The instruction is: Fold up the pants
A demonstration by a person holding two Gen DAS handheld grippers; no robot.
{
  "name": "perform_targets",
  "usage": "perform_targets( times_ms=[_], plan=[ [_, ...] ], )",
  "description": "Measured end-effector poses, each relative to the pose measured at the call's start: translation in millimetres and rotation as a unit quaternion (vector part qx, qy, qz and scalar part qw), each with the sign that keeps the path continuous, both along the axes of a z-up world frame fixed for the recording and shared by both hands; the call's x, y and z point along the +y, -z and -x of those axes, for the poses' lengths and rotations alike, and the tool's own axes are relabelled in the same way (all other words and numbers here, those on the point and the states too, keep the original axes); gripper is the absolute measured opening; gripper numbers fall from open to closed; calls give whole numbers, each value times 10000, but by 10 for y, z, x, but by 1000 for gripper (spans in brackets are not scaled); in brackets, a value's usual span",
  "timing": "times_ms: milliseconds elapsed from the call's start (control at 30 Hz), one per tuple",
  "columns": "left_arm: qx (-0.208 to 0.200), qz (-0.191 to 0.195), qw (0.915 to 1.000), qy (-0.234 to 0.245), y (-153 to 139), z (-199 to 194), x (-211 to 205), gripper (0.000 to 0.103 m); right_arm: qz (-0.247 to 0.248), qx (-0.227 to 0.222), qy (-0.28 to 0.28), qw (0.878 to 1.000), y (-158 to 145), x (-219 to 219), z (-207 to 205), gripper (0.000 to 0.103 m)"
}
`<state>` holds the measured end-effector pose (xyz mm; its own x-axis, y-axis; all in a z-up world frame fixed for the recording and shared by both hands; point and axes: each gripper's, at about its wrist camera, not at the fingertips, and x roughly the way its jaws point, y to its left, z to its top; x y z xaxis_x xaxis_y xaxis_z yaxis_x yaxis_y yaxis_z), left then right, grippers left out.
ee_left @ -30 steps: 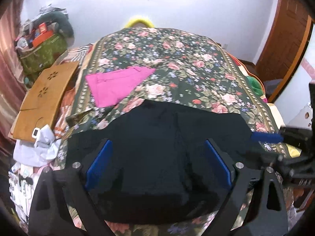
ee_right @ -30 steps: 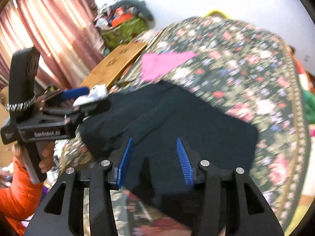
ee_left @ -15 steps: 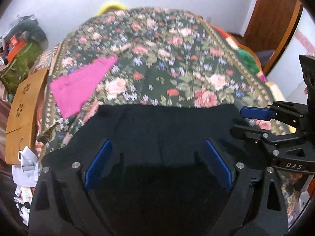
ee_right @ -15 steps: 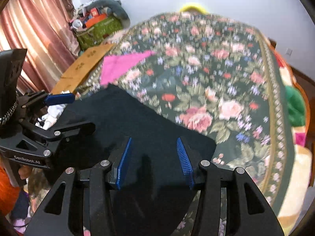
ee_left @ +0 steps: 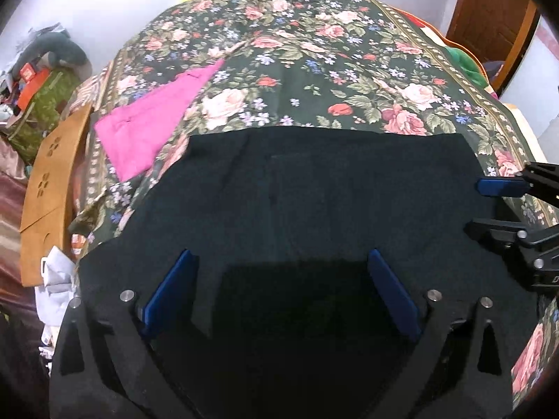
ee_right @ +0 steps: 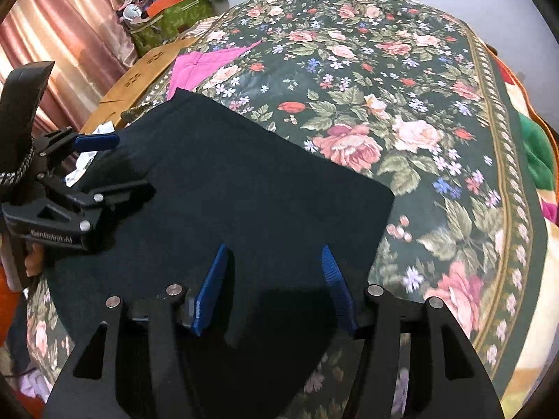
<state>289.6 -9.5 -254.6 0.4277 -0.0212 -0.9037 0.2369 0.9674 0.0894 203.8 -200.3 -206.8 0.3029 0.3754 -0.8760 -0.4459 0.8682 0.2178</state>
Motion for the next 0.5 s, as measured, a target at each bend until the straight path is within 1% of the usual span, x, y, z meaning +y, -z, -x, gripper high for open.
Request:
perform_targets(
  times_ms=[67, 167, 500],
  plan=[
    [-60, -28, 10000, -27, -25, 69, 28, 101, -13, 0, 65, 10000, 4, -35, 41, 55],
    [-46, -13, 10000, -52, -45, 161, 75, 101, -29, 27, 161, 9999, -20, -97, 129, 55],
    [-173, 163, 9994, -254, -165, 471, 209, 101, 225, -43, 343, 9991, -132, -230, 406, 56]
  ],
)
